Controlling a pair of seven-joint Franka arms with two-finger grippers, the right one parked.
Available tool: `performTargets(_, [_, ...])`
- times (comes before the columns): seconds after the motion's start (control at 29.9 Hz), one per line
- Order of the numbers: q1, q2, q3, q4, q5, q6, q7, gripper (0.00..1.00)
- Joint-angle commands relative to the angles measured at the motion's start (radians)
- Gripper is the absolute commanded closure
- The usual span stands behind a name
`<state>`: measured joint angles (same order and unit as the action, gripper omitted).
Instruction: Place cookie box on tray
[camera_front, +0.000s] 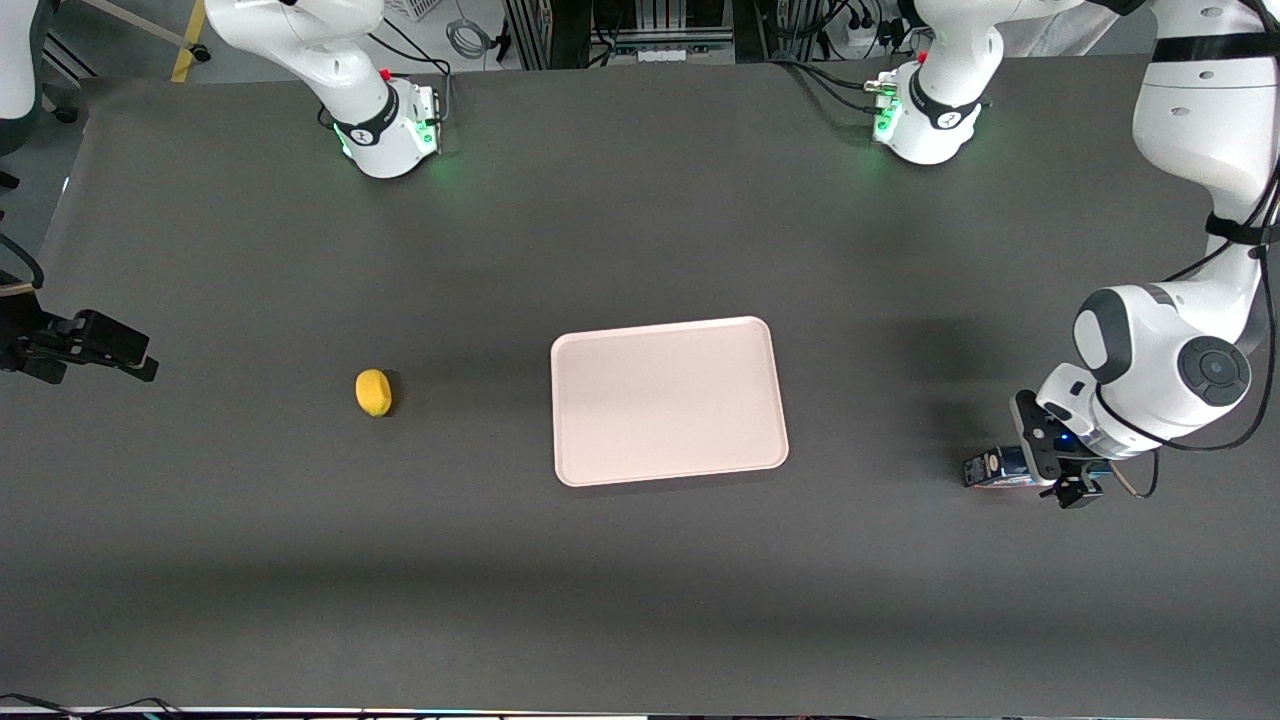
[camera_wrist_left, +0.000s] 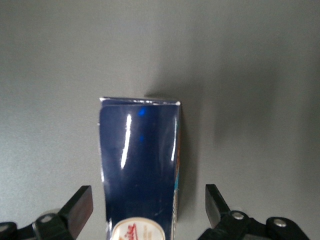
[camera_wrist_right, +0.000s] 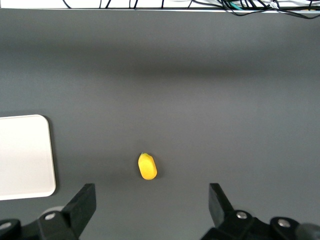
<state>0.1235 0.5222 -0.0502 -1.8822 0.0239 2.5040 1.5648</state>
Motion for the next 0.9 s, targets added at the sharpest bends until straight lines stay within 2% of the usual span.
performTargets(0.0, [-0.002, -0.002, 0.006, -0.012, -0.002, 0.022, 0.023, 0.00])
performTargets(0.07, [-0.002, -0.002, 0.006, -0.011, -0.002, 0.022, 0.023, 0.00])
performTargets(0.13, [-0.002, -0.004, 0.006, -0.011, -0.002, 0.019, 0.021, 0.06])
performTargets(0.37, [-0.002, -0.004, 0.006, -0.003, -0.005, 0.013, 0.012, 0.53])
performTargets(0.43, [-0.002, -0.004, 0.006, -0.003, -0.007, 0.013, 0.012, 0.62])
performTargets(0.63, [-0.002, -0.005, 0.007, 0.005, -0.012, 0.004, 0.011, 0.73])
performTargets(0.73, [-0.002, -0.005, 0.009, 0.018, -0.015, -0.004, 0.009, 0.84])
performTargets(0.87, [-0.002, -0.005, 0.007, 0.050, -0.018, -0.042, -0.005, 0.84])
